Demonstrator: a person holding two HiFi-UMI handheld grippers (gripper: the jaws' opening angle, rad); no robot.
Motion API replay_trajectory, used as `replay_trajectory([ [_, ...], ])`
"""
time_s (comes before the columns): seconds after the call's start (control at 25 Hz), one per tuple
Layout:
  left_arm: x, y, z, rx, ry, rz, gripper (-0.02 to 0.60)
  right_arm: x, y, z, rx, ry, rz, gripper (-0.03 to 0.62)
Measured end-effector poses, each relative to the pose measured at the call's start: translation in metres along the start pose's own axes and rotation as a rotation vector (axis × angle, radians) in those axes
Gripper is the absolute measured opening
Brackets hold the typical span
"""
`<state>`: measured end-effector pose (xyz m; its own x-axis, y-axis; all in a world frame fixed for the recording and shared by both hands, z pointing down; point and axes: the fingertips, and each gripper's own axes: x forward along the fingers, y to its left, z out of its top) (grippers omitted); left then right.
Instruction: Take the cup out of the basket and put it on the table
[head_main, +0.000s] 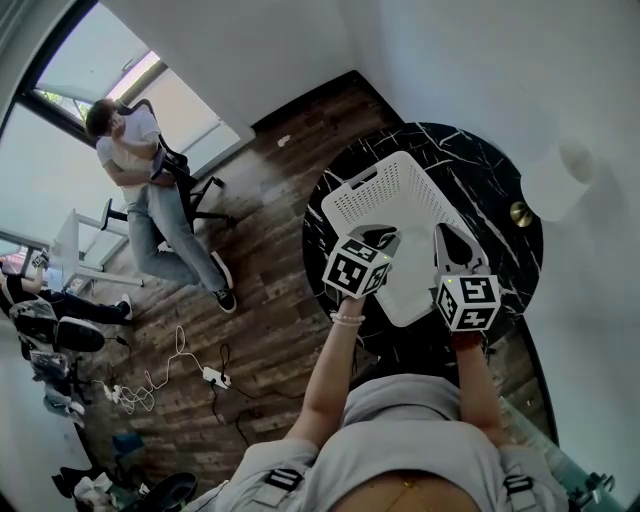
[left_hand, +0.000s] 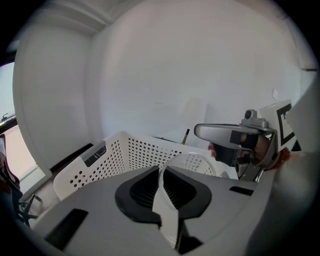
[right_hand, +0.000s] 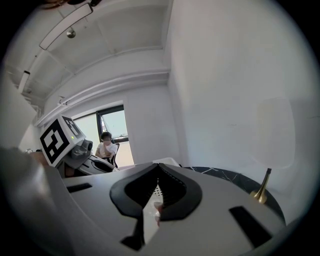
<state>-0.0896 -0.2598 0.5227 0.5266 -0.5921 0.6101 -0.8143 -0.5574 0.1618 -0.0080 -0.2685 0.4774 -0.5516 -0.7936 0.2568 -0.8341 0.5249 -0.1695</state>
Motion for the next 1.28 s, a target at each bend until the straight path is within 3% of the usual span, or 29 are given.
replay_trajectory([
  [1.28, -0.071, -0.008, 0.012, -0.037, -0.162, 0.049, 0.035, 0.000, 0.030, 0.010, -0.048, -0.021, 0.019, 0.011],
])
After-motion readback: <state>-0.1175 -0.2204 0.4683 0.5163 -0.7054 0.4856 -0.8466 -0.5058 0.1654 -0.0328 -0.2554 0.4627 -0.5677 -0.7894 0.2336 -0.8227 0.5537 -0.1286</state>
